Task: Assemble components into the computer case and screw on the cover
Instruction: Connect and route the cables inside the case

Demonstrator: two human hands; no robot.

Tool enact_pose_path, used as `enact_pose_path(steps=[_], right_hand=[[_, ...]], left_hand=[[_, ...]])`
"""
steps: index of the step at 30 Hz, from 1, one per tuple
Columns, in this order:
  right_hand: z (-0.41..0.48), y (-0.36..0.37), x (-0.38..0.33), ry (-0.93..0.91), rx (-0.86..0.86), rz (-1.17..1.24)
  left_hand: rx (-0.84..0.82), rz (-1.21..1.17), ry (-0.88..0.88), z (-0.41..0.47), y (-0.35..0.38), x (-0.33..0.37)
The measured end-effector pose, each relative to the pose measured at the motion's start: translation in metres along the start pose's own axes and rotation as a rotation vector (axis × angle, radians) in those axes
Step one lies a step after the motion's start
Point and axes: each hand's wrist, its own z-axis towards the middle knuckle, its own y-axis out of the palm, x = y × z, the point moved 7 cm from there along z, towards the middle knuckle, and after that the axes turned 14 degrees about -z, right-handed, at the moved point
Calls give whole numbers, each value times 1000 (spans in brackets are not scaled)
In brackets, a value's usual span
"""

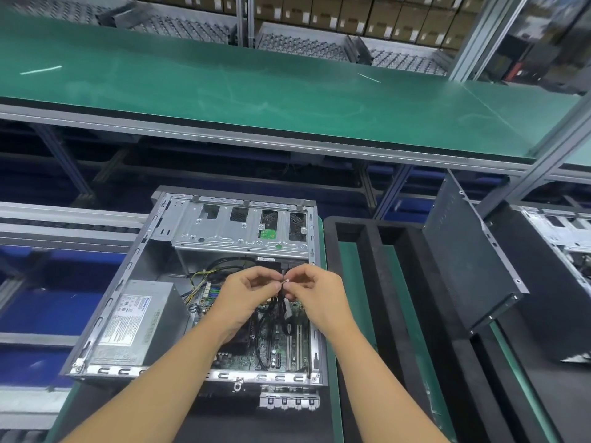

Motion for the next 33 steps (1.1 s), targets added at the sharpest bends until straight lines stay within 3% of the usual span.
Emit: enact_pose_path(steps=[15, 19, 25, 33], right_hand=[[-4, 1, -11, -151, 40, -173], [-5, 0, -11, -180, -22, -233], [-2, -4, -3, -68, -59, -138], [-1, -4, 1, 10, -46, -126]], left_hand=[[46, 55, 22, 2, -7, 0], [89, 333, 198, -4, -4, 10], [33, 623, 468, -14, 14, 30], [-64, 702, 629, -19, 27, 39]])
